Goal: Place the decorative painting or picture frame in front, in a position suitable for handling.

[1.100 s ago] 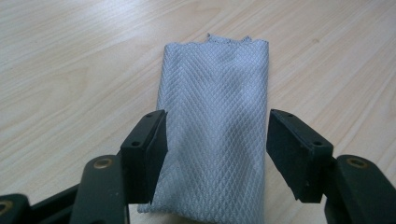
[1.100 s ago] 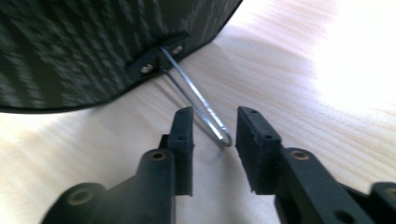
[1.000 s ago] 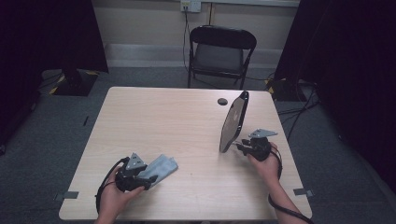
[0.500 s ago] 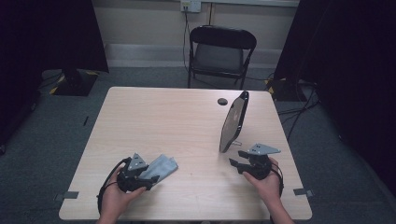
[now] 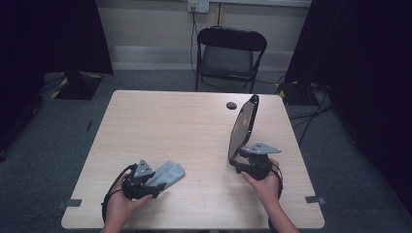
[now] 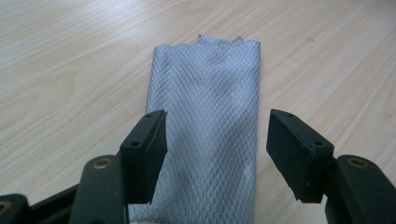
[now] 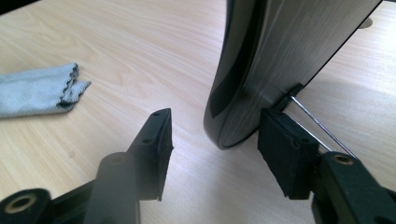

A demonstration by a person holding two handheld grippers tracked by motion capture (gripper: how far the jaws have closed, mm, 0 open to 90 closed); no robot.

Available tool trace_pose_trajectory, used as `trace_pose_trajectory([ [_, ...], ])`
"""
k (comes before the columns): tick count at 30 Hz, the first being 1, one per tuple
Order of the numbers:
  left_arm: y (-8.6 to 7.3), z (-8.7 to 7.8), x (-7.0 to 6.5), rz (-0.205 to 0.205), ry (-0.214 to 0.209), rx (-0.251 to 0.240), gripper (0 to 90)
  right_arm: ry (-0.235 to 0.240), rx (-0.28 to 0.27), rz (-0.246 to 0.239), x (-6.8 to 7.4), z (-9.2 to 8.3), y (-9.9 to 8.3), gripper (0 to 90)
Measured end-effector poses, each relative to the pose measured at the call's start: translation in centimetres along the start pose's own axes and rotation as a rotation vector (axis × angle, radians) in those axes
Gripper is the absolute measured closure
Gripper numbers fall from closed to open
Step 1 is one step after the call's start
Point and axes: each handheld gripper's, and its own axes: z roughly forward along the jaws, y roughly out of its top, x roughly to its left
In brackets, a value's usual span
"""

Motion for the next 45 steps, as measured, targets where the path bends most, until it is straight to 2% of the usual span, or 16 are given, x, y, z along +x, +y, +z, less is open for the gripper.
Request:
trace_pose_trajectory([
  [5,-0.1,0.0,0.1,-0.008,0.001,0.003,38.2,-0.038,0.001,-0.019,-0.3,-0.3,0.3,50.0],
  [8,0.0,0.1,0.0,-0.013,-0.003,0.001,38.2,-0.040,-0.001,-0.018,-0.6,-0.6,0.4,49.9],
  [10,0.0,0.1,0.0,-0.009,-0.002,0.002,38.2,-0.024,-0.007,-0.009,-0.5,-0.7,0.5,48.3],
  [13,0.0,0.1,0.0,-0.008,-0.003,0.007,38.2,-0.024,-0.006,-0.013,-0.4,-0.4,0.7,46.8],
  [18,-0.1,0.1,0.0,-0.008,-0.004,0.008,38.2,-0.013,-0.005,0.006,-0.2,0.3,0.8,46.0],
  [21,-0.1,0.2,0.0,-0.016,-0.007,0.005,38.1,-0.027,0.007,-0.009,0.1,0.7,0.9,45.2],
  [25,-0.1,0.2,0.1,-0.014,-0.007,0.003,38.1,-0.047,0.010,-0.003,0.0,0.8,1.1,48.3],
  [28,-0.1,0.2,0.1,-0.016,-0.008,0.001,38.2,-0.073,0.022,-0.010,-0.3,0.6,1.2,50.2],
  [34,0.0,0.2,0.1,-0.007,-0.007,0.004,38.2,-0.083,0.026,-0.013,-0.9,0.0,0.8,52.3],
  [45,-0.1,0.3,0.2,-0.018,-0.006,0.007,38.0,-0.115,0.038,-0.015,-2.5,-1.3,0.0,56.0],
])
